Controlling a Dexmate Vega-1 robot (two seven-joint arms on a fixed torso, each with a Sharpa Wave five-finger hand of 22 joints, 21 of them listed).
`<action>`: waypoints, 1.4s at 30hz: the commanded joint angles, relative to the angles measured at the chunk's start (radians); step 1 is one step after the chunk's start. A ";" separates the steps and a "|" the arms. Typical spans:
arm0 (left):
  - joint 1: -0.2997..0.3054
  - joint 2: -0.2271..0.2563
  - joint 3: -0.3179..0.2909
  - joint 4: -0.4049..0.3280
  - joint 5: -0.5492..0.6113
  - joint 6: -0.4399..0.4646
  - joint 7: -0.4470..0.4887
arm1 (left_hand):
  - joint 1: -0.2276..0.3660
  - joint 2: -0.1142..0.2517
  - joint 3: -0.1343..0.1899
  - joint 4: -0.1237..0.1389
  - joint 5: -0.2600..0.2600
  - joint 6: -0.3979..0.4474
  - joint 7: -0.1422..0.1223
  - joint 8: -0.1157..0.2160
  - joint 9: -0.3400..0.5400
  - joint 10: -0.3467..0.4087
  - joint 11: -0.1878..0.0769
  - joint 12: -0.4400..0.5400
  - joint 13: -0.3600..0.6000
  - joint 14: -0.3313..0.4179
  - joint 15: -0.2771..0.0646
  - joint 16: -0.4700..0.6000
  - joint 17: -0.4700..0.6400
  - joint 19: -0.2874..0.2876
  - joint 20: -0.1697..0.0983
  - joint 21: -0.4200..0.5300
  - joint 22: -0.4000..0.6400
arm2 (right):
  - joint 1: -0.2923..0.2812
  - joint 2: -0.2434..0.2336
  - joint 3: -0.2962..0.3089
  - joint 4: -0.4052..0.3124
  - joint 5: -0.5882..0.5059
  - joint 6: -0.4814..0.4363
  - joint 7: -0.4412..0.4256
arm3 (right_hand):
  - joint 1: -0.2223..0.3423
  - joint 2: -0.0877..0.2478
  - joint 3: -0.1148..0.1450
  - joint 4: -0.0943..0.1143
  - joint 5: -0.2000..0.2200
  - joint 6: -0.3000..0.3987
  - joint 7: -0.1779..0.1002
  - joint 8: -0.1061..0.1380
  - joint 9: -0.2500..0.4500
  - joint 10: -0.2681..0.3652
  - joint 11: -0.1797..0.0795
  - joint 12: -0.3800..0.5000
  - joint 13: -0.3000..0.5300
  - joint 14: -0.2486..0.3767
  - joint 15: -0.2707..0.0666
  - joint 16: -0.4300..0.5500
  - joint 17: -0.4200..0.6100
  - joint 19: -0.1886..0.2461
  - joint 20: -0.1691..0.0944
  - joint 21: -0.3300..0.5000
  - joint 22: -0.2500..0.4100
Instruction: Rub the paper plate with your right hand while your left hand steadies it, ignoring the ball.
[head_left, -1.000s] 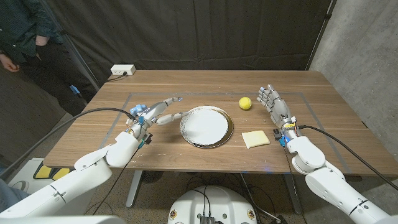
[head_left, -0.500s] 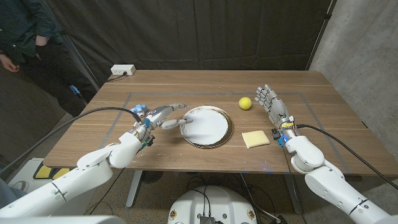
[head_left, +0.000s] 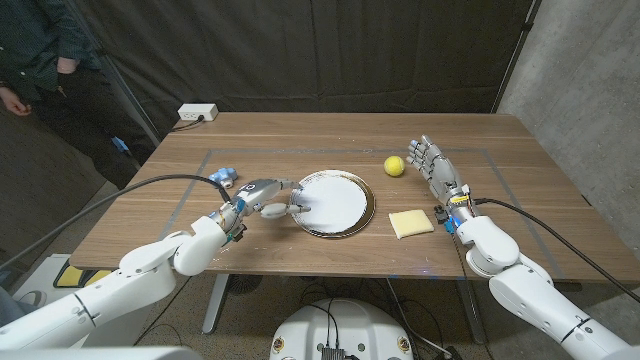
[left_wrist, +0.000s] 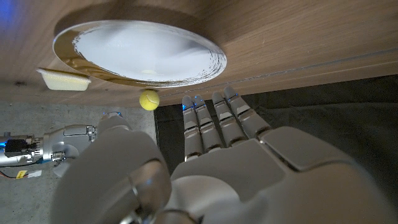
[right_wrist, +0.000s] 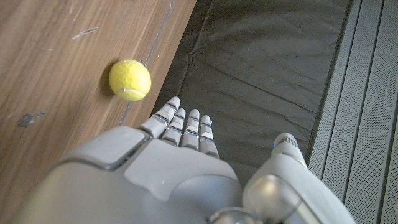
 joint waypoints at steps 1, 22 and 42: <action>-0.014 0.034 0.036 -0.005 0.045 -0.021 -0.044 | -0.002 -0.001 -0.008 0.003 -0.001 0.018 -0.002 0.004 0.003 0.013 0.002 0.004 0.004 0.011 -0.068 0.000 0.002 0.011 -0.043 0.005 0.002 | 0.020 0.001 -0.015 0.004 0.006 -0.015 0.012 | 0.011 -0.002 0.003 -0.006 0.001 0.007 -0.004 0.003 0.003 0.010 -0.002 0.004 0.002 0.008 0.003 0.002 0.000 0.006 -0.026 -0.003 0.005; -0.112 0.018 0.114 0.024 0.133 -0.061 -0.147 | 0.005 0.003 -0.010 0.002 0.002 0.050 -0.005 0.006 0.003 0.036 0.001 0.001 0.004 0.020 -0.071 -0.007 0.002 0.014 -0.047 0.000 0.002 | 0.057 0.015 -0.032 0.041 0.021 -0.020 0.021 | 0.015 0.000 0.001 -0.006 -0.003 0.009 -0.005 0.003 0.003 0.013 -0.002 0.005 0.002 0.009 0.004 0.003 0.001 0.005 -0.025 -0.004 0.005; -0.174 -0.008 0.159 0.084 0.100 -0.076 -0.239 | 0.010 0.008 -0.014 0.003 0.004 0.088 -0.003 0.005 0.002 0.076 -0.009 0.000 0.004 0.053 -0.074 -0.008 0.002 0.052 -0.047 0.005 0.002 | 0.005 -0.033 -0.004 -0.024 -0.044 -0.043 -0.042 | 0.021 0.005 0.002 -0.008 -0.005 0.013 -0.007 0.004 0.003 0.016 -0.005 0.005 0.003 0.014 0.001 0.004 0.001 0.006 -0.025 -0.004 0.005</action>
